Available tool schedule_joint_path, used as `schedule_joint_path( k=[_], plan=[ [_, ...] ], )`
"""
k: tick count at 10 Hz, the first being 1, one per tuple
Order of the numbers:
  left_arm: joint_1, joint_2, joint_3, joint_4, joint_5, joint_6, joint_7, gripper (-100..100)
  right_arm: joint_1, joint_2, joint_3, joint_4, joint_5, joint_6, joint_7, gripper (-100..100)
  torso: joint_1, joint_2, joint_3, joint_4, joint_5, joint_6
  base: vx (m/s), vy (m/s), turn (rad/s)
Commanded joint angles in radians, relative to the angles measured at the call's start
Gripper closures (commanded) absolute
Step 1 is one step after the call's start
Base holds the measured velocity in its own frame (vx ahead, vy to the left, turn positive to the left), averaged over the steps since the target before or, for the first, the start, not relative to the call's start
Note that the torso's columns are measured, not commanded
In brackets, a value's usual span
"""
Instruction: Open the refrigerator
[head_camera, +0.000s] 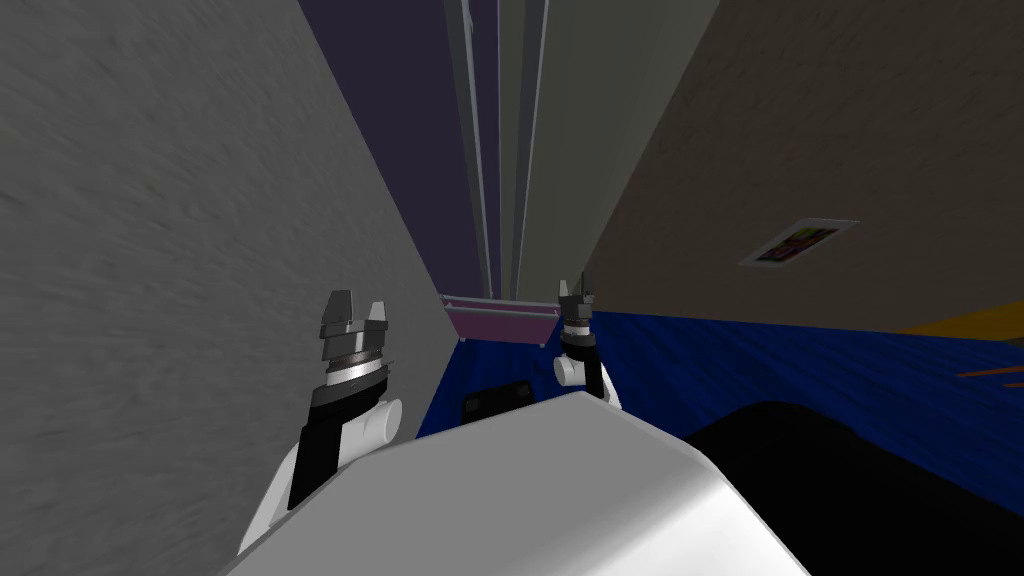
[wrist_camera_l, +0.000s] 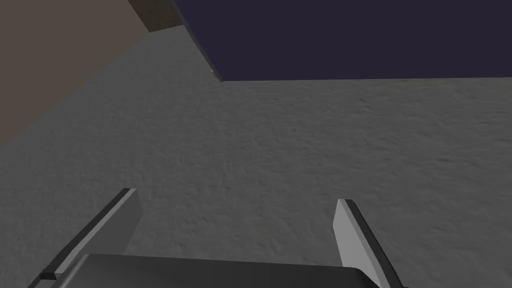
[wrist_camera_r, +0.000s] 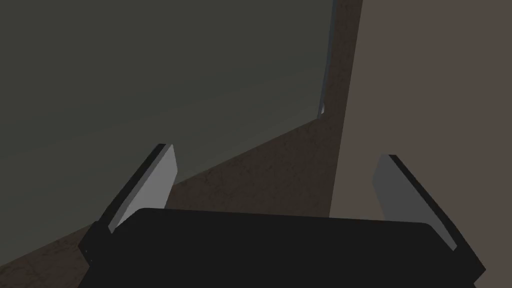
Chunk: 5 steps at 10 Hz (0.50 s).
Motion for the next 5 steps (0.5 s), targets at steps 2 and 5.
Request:
schedule_joint_path(
  k=[2, 5],
  plan=[
    [0.000, 0.000, 0.000, 0.000, 0.000, 0.000, 0.000, 0, 0.000, 0.000, 0.000, 0.000, 0.000, 0.000, 0.000, 0, 0.000, 0.104, -0.209, 0.105, 0.000, 0.000, 0.000, 0.000, 0.000],
    [0.000, 0.000, 0.000, 0.000, 0.000, 0.000, 0.000, 0, 0.000, 0.000, 0.000, 0.000, 0.000, 0.000, 0.000, 0, 0.000, 0.322, -0.644, 0.322, 0.000, 0.000, 0.000, 0.000, 0.000]
  ],
)
